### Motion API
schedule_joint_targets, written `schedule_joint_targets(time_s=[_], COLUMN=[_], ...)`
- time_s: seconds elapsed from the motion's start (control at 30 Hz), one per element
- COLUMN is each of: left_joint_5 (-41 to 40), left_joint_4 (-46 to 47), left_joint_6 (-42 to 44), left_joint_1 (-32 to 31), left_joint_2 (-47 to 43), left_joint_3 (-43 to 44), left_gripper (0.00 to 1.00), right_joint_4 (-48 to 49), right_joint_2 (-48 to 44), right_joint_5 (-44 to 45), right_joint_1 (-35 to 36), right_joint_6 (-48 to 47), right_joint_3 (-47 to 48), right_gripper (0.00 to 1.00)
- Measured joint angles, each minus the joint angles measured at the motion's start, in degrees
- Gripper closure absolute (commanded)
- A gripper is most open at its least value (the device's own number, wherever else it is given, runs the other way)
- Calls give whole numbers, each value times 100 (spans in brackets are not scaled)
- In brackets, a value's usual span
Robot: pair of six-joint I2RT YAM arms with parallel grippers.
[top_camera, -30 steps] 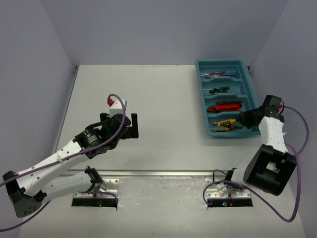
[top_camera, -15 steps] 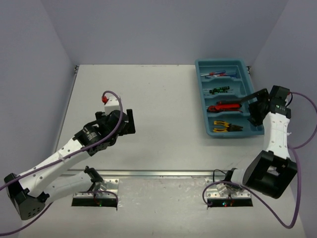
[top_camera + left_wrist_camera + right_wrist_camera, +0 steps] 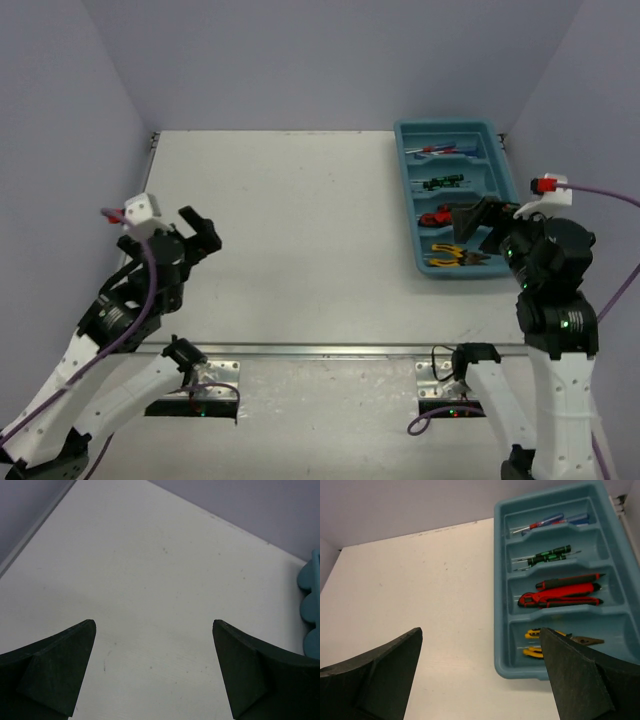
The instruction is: Sort the tools into containers
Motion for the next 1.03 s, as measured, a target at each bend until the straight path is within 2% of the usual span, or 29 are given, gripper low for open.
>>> schedule_joint_targets(time_s=[0.23, 0.47, 0.7, 1.03], left_joint_5=[-149, -455, -511, -438], left_joint_4=[212, 53, 29, 91], left_joint_6=[536, 835, 827, 776], left_joint_1=[0, 0, 0, 0], left_joint_2=[-1072, -1182, -1220, -1052], left_joint_3=[205, 416, 153, -320], left_gripper=[0, 0, 0, 0], right_joint_4=[-943, -1502, -1572, -1500], right_joint_2=[-1416, -2542, -2606, -2570], right_joint_5=[25, 386, 696, 915], right_joint_1=[214, 601, 744, 749], right_joint_6=[-859, -1172, -1101, -696], right_joint_3=[50, -370, -890, -1155], right_gripper=[1, 1, 1, 1])
